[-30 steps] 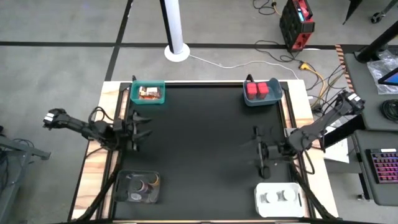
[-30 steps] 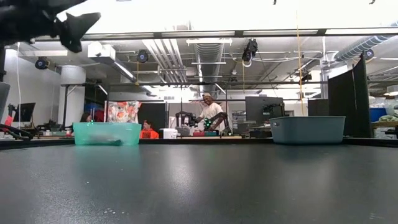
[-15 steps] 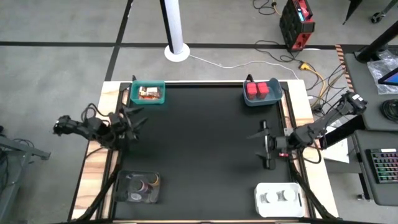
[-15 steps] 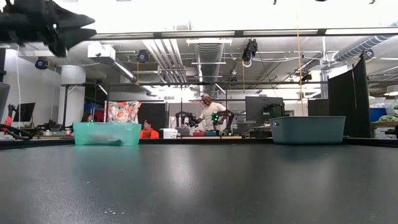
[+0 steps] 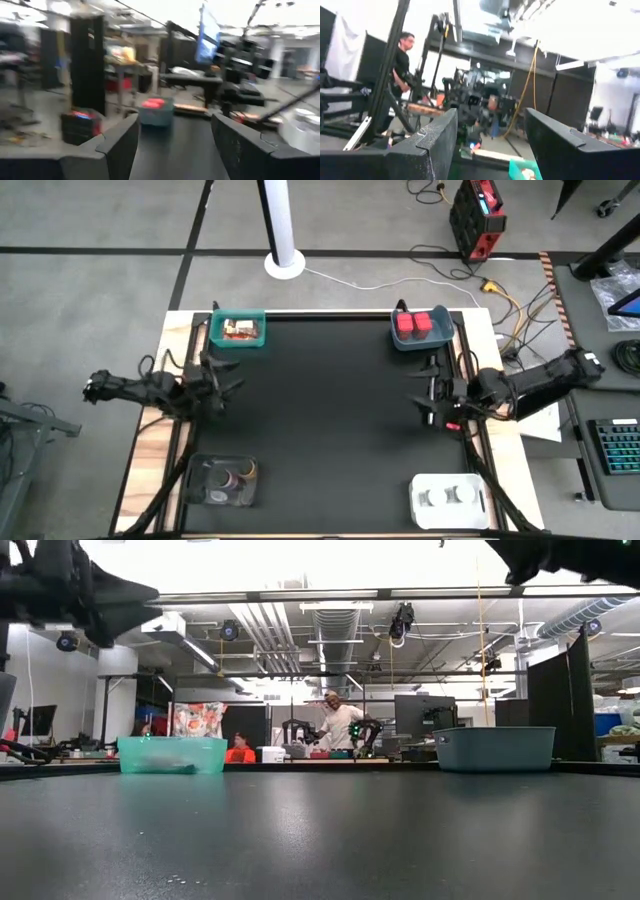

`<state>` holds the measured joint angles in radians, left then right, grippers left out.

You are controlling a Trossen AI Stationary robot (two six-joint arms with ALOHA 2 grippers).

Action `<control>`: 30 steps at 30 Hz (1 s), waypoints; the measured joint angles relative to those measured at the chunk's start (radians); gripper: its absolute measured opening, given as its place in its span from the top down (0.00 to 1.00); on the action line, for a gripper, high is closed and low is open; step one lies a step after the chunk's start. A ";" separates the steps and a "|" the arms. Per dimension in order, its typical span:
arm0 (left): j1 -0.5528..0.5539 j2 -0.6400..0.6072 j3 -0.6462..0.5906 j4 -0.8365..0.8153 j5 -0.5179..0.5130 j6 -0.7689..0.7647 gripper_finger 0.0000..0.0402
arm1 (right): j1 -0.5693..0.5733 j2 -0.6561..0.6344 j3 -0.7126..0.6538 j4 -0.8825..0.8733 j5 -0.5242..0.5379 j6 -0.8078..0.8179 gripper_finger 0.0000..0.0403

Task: Sort spices by type
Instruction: Return to Home Position

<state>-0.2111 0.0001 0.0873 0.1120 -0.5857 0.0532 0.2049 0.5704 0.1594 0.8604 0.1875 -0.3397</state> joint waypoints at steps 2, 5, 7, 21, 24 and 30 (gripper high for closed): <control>0.000 0.002 -0.012 -0.021 0.071 -0.048 0.42 | -0.044 0.001 -0.050 0.087 -0.064 0.004 0.46; 0.000 0.000 -0.016 -0.092 0.254 -0.126 0.42 | -0.116 0.015 -0.117 0.212 -0.160 0.016 0.45; -0.001 0.000 -0.016 -0.154 0.337 -0.149 0.42 | -0.166 0.026 -0.147 0.242 -0.171 0.032 0.45; -0.001 0.023 -0.019 -0.227 0.273 -0.189 0.42 | -0.297 0.060 -0.147 0.209 -0.239 0.333 0.44; -0.001 0.023 -0.019 -0.226 0.273 -0.190 0.42 | -0.297 0.061 -0.147 0.178 -0.240 0.412 0.43; -0.001 0.023 -0.019 -0.226 0.273 -0.190 0.42 | -0.297 0.061 -0.147 0.127 -0.239 0.445 0.40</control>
<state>-0.2123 0.0227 0.0685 -0.1139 -0.3126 -0.1368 -0.0925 0.6312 0.0128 0.9871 -0.0513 0.1052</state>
